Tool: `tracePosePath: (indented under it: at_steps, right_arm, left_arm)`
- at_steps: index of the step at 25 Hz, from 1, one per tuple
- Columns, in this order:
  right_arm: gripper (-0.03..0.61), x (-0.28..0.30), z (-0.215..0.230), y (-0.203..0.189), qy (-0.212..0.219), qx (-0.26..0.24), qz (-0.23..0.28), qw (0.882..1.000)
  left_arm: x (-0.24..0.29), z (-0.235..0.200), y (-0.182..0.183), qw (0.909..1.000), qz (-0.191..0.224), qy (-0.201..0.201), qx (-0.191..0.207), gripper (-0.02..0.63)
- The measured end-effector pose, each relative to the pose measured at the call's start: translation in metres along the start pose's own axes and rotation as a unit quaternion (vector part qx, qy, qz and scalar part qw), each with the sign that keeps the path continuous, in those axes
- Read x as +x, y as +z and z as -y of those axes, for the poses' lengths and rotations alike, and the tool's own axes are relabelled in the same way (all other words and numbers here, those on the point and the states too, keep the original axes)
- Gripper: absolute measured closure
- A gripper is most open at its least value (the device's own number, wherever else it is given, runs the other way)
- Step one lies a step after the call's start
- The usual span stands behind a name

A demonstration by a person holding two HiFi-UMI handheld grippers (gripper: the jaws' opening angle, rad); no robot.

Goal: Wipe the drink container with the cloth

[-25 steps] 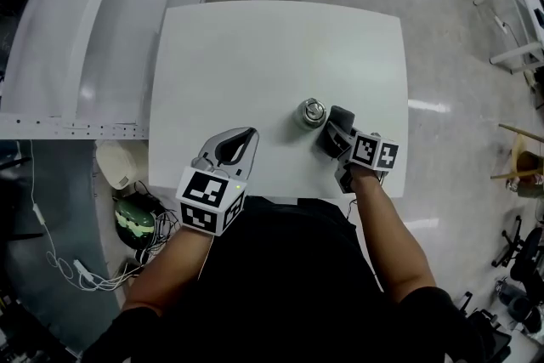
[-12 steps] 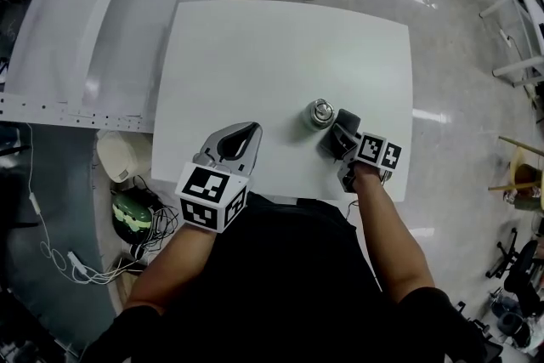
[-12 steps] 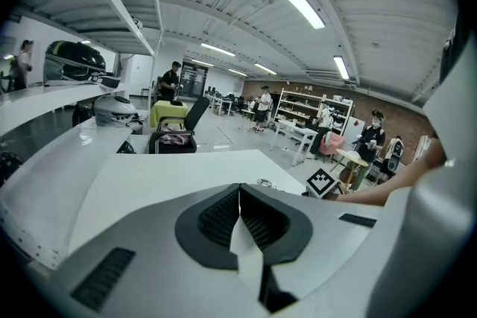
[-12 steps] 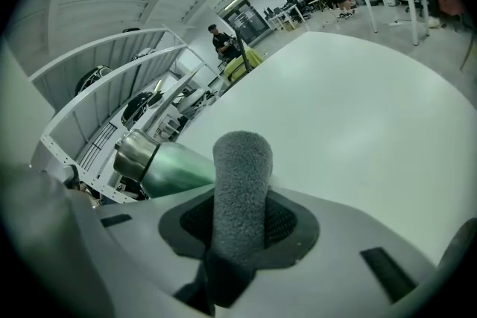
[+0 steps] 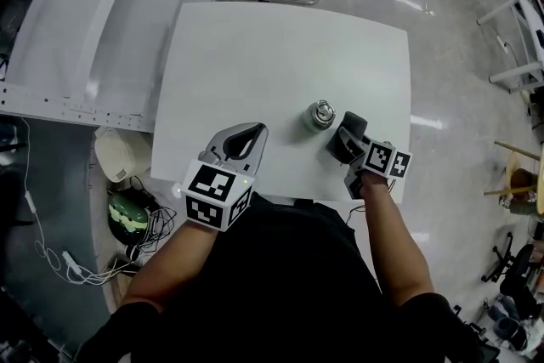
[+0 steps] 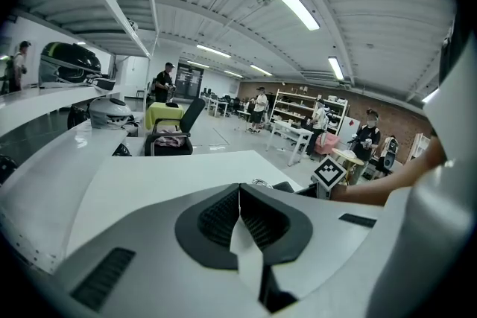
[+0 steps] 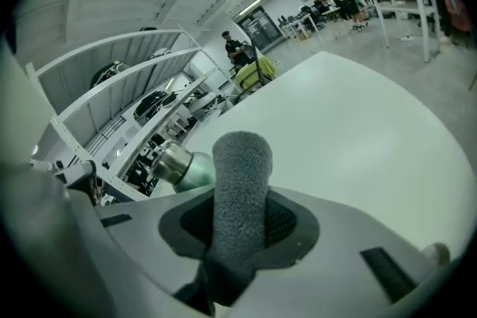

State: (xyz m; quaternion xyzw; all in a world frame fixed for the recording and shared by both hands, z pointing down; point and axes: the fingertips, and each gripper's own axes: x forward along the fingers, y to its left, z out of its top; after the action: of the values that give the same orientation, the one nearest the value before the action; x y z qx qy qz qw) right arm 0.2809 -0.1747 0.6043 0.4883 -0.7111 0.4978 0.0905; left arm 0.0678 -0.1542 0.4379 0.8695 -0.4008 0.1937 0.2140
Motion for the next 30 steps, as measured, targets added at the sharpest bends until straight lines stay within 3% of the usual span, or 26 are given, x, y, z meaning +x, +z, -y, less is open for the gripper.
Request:
tracePosePath:
  at_steps: [4, 9, 15, 22, 26, 30]
  right_arm:
    - [0.462, -0.023, -0.025, 0.016, 0.010, -0.101, 0.000, 0.995]
    - [0.462, -0.042, -0.066, 0.033, 0.021, -0.222, 0.006, 0.975]
    - [0.462, -0.054, -0.098, 0.050, 0.022, -0.333, 0.009, 0.943]
    - [0.462, -0.051, -0.118, 0.065, 0.013, -0.450, -0.036, 0.892]
    - [0.462, -0.047, -0.128, 0.065, 0.011, -0.497, -0.059, 0.866]
    - [0.462, -0.039, -0.134, 0.064, 0.018, -0.522, -0.080, 0.849]
  left_arm:
    - [0.002, 0.001, 0.001, 1.0000, 0.001, -0.005, 0.004, 0.597]
    - [0.005, 0.003, 0.002, 0.9999, 0.004, -0.012, 0.007, 0.597]
    - [0.007, 0.006, 0.005, 0.9998, 0.007, -0.014, 0.007, 0.597]
    - [0.006, 0.000, 0.007, 0.9999, 0.011, -0.003, 0.001, 0.597]
    - [0.005, -0.004, 0.005, 0.9999, 0.012, 0.001, -0.003, 0.597]
    - [0.006, -0.004, 0.004, 0.9999, 0.012, 0.002, -0.004, 0.597]
